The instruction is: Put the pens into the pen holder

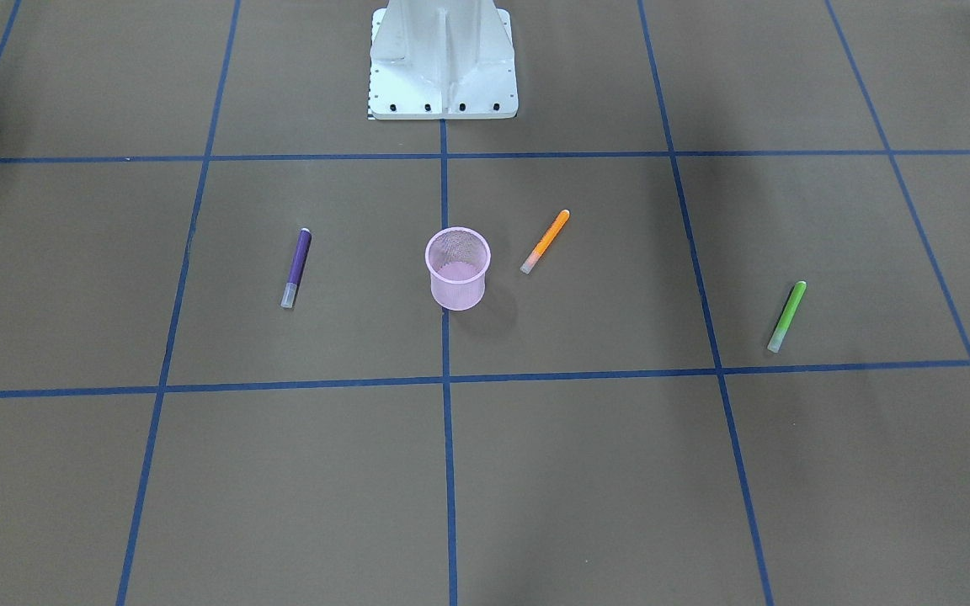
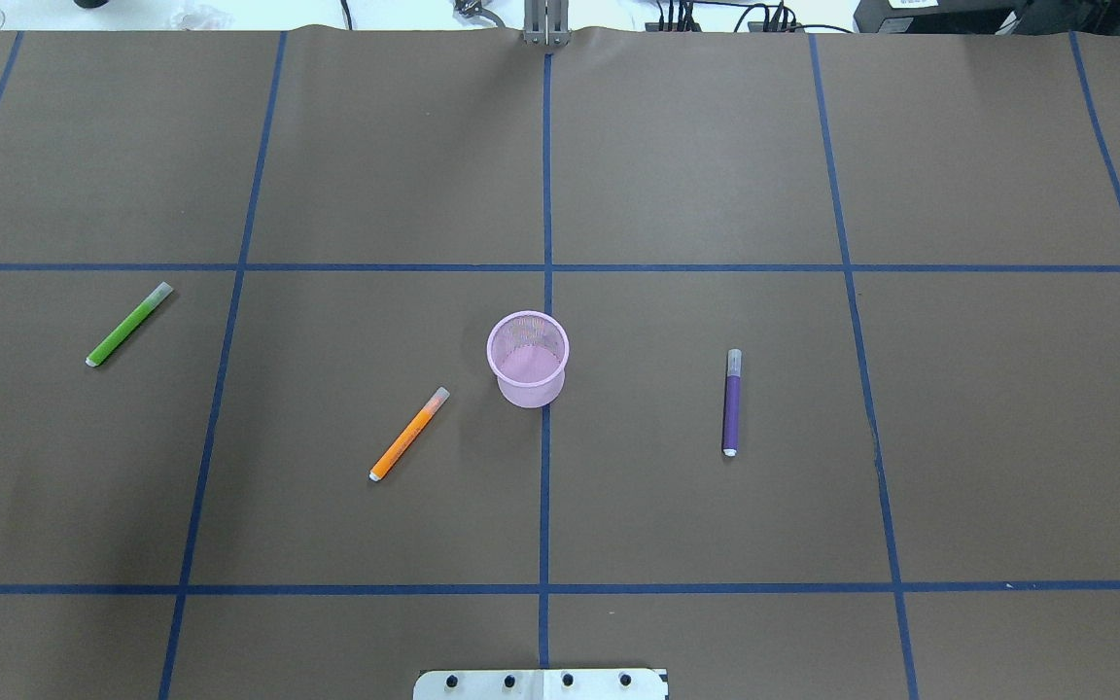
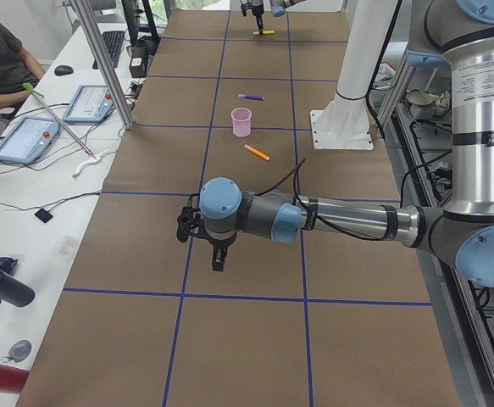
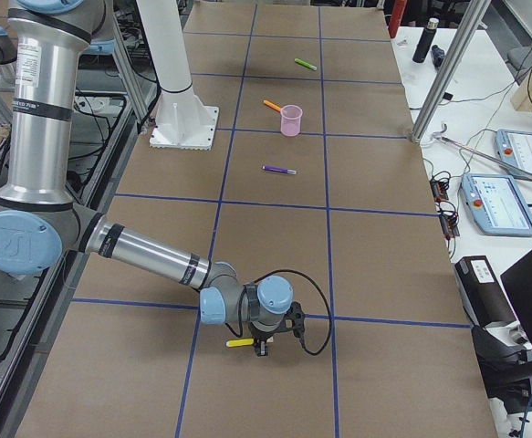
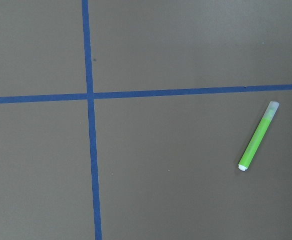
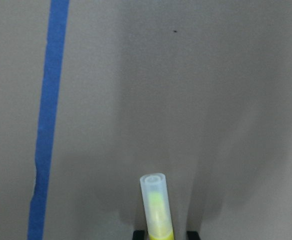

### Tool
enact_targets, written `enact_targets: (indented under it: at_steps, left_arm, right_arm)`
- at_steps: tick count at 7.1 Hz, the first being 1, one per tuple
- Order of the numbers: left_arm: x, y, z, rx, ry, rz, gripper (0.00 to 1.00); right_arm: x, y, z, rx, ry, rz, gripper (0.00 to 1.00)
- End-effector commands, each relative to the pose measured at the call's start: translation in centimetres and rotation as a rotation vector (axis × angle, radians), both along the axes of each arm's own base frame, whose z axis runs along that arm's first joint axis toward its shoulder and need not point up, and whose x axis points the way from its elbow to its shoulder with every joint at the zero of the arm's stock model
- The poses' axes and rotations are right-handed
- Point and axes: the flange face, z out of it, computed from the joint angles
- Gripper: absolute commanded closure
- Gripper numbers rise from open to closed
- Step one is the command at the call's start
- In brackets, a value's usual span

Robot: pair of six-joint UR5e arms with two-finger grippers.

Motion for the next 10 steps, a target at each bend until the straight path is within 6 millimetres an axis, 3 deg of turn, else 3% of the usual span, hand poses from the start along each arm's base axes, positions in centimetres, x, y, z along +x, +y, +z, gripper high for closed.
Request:
enact_targets:
  at_steps: [1, 3, 5, 6, 7, 8, 9, 10]
  left_arm:
    - [0.0, 0.0, -0.1, 0.001, 0.003, 0.001, 0.00]
    - [0.1, 0.0, -0.8, 0.017, 0.017, 0.006, 0.00]
    - [0.7, 0.1, -2.2, 0.038, 0.115, 0.017, 0.00]
    - [3.6, -1.3, -4.5, 0.066, 0.129, 0.039, 0.01]
    - [7.1, -2.4, -6.5, 0.119, 0.140, 0.076, 0.01]
    - [10.2, -4.1, -8.6, 0.170, 0.153, 0.131, 0.03]
    - [10.4, -4.9, -9.6, 0.166, 0.134, 0.098, 0.00]
    - [11.1, -5.7, -10.3, 0.191, 0.103, 0.089, 0.00]
  right_arm:
    - [-0.4, -0.4, -1.2, 0.001, -0.040, 0.007, 1.00]
    - [-1.4, -3.3, -6.8, 0.052, -0.105, 0.049, 1.00]
    - [-2.1, -6.2, -14.2, 0.041, -0.132, 0.208, 1.00]
    - [-2.4, -7.1, -18.0, 0.045, -0.158, 0.269, 1.00]
    - [-4.3, -7.8, -22.7, 0.019, -0.188, 0.334, 1.00]
    - [-7.4, -9.8, -27.4, -0.045, -0.215, 0.426, 1.00]
    - [-11.0, -11.1, -32.7, -0.067, -0.235, 0.509, 1.00]
    - [-16.0, -10.9, -38.4, -0.052, -0.255, 0.572, 1.00]
